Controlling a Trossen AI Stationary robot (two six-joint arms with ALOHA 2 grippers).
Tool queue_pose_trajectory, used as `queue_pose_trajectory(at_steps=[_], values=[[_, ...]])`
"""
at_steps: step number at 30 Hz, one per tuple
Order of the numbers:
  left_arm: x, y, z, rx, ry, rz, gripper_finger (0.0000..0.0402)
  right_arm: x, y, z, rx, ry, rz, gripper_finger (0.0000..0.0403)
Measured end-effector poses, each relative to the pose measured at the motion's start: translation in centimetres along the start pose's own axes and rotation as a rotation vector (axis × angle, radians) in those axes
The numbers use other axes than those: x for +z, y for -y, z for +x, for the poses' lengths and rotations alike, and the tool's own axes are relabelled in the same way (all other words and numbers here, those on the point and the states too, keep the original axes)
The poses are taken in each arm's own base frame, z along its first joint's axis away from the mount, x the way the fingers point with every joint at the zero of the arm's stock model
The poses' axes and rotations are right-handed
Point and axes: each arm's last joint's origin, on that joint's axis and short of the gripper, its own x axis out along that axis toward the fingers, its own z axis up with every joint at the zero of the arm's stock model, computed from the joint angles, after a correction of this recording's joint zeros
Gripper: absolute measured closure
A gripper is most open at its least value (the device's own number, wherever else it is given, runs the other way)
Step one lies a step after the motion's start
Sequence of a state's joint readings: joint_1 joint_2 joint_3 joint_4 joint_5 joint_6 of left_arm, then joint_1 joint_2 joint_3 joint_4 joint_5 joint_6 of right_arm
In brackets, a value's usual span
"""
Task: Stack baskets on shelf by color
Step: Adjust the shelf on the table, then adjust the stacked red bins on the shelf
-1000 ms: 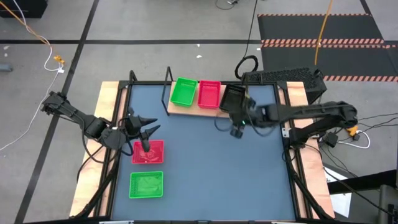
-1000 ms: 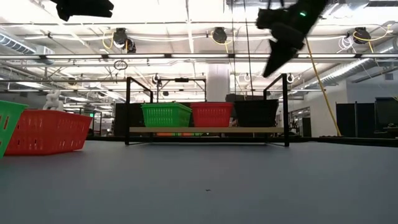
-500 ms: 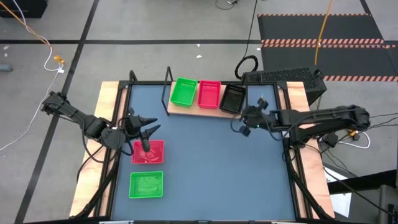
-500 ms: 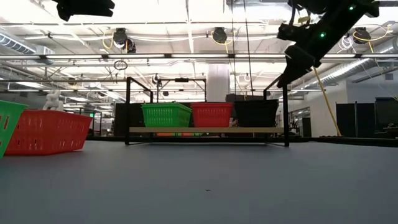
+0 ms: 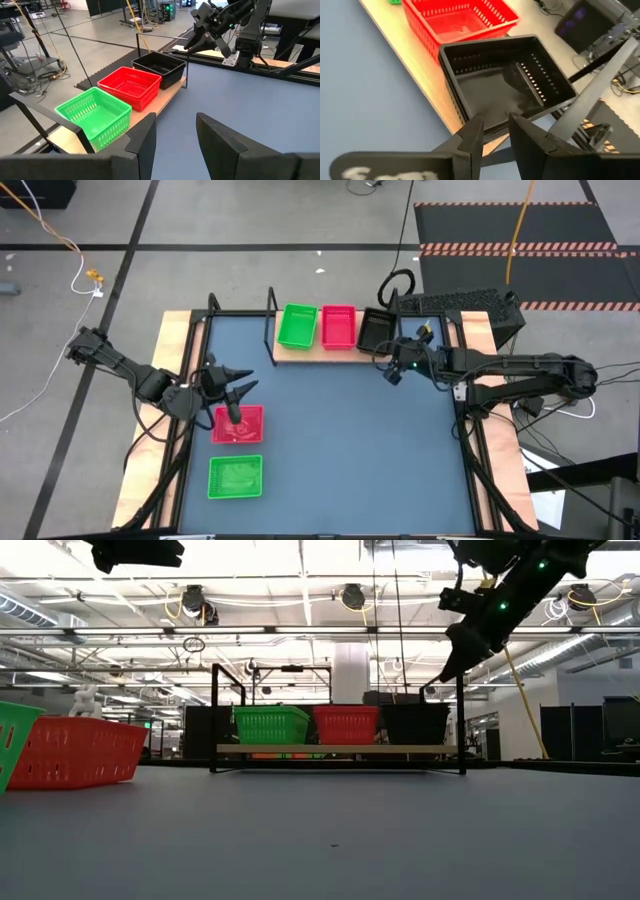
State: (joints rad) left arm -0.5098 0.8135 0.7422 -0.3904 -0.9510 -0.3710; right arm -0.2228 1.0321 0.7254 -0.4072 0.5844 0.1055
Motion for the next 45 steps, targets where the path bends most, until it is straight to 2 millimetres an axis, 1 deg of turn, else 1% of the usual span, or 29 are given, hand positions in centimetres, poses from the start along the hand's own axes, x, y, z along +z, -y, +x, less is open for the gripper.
queue_pose_trajectory(at_steps=[3,7,10,13,15,18,20,21,23,25,28,31,34,37,42,45], values=[[0.0,0.0,0.0,0.0,0.0,0.0,0.0259,0.3,-0.1,0.1,0.062,0.023,0.025,0.0314],[0.0,0.0,0.0,0.0,-0.001,0.001,0.0259,1.3,-1.0,-0.3,0.298,0.088,0.146,0.0314],[0.0,0.0,0.0,0.0,-0.001,0.003,0.0259,2.2,-1.6,-0.8,0.418,0.175,0.187,0.0314],[0.0,0.0,0.0,0.0,-0.001,0.005,0.0259,3.1,-2.0,-0.9,0.443,0.267,0.175,0.0314],[0.0,0.0,0.0,0.0,-0.002,0.011,0.0259,3.3,-2.1,-0.6,0.438,0.282,0.172,0.0314],[0.0,0.0,0.0,0.001,-0.001,0.013,0.0259,3.6,-2.4,0.8,0.417,0.283,0.165,0.0314],[0.0,-0.1,0.0,0.02,0.005,0.023,0.0259,4.1,-2.4,2.3,0.379,0.282,0.124,0.0314],[0.0,-0.2,0.1,0.037,0.01,0.029,0.0259,4.8,-2.2,3.1,0.351,0.288,0.084,0.0314],[0.1,-0.4,0.3,0.076,0.018,0.027,0.0259,7.1,-1.3,4.9,0.288,0.27,0.037,0.0314],[0.2,-0.7,0.5,0.104,0.021,0.003,0.0259,9.1,-0.7,6.6,0.259,0.191,0.008,0.0314],[0.2,-0.9,0.8,0.125,0.021,-0.012,0.0259,10.6,-0.8,9.2,0.296,0.068,-0.062,0.0314],[0.3,-1.3,1.1,0.155,0.019,0.015,0.0259,11.8,-1.7,11.0,0.313,0.056,-0.119,0.0314],[0.4,-1.6,1.3,0.181,0.017,0.024,0.0259,12.3,-2.5,12.5,0.349,0.05,-0.176,0.0314],[0.0,-1.7,1.4,0.178,-0.017,0.037,0.0259,12.0,-3.4,13.9,0.386,0.022,-0.196,0.0314],[-0.8,-2.1,1.3,0.19,-0.078,0.047,0.0259,11.6,-4.0,14.9,0.401,0.026,-0.273,0.0314],[-0.9,-2.2,1.3,0.195,-0.085,0.033,0.0259,11.7,-4.1,15.0,0.433,0.049,-0.287,0.0314]])
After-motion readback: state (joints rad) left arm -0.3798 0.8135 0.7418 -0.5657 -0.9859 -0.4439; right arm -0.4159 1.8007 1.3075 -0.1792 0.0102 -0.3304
